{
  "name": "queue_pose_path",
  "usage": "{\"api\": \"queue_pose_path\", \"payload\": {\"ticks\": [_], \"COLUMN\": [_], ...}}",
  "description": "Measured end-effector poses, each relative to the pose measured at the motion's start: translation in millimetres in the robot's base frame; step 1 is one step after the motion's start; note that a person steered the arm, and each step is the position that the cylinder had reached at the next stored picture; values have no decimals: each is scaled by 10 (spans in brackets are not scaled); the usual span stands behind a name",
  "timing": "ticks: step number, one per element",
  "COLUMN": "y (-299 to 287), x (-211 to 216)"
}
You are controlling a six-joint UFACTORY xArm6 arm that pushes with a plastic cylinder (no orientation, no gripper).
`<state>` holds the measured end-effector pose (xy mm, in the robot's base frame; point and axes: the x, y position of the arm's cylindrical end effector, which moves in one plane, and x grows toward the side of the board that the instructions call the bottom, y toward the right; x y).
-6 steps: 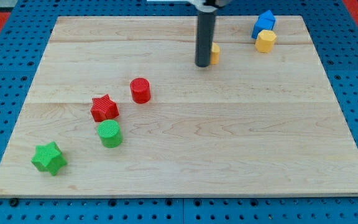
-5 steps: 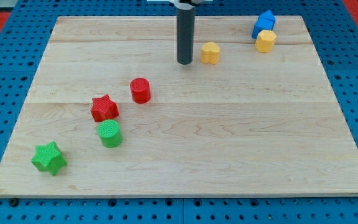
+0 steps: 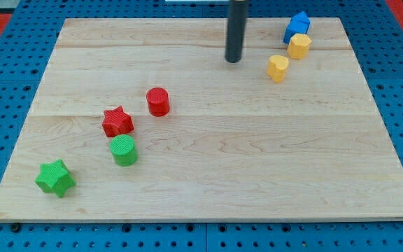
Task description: Push the yellow heart towards the bottom of the yellow hexagon
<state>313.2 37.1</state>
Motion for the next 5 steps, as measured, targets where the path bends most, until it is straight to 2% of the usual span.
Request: {"api": "queue_pose_path", "payload": {"ticks": [2,5], "y": [116,589], "x": [529,531]}}
